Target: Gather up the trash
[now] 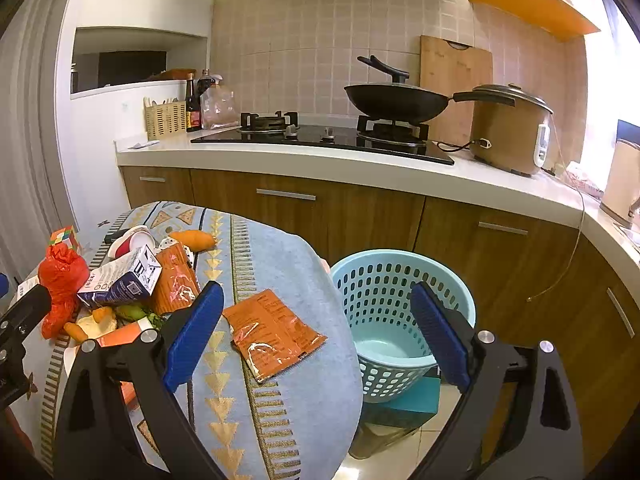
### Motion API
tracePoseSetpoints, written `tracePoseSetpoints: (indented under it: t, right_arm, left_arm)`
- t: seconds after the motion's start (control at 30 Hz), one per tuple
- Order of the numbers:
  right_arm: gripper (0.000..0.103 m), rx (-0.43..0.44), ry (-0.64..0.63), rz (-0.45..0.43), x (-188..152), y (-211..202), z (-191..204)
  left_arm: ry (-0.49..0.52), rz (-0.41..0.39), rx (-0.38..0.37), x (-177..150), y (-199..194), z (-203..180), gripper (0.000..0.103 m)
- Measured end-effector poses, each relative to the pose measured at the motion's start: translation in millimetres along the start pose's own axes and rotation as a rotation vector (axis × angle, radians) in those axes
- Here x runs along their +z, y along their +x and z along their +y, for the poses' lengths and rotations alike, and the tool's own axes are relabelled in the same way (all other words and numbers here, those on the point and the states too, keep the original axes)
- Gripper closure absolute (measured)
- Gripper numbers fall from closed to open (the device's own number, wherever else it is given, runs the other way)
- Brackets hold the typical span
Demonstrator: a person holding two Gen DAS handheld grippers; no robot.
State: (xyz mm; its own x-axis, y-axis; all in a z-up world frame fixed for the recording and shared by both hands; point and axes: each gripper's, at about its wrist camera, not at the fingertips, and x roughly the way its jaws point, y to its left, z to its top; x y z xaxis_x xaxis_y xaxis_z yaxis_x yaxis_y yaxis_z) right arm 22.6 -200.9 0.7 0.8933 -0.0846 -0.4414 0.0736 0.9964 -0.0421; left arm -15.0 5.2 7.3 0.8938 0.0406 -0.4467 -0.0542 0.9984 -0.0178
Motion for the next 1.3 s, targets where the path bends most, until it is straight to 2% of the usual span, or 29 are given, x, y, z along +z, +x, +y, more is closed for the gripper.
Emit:
tracePoseSetpoints:
  t: [1.3]
  right_arm:
    - [0.013,0.009,-0.001,0.011,-2.0,3.5,6.0]
  left_arm:
    - [-0.014,0.000,-0.004,-2.4,-1.1,9.3,0.008]
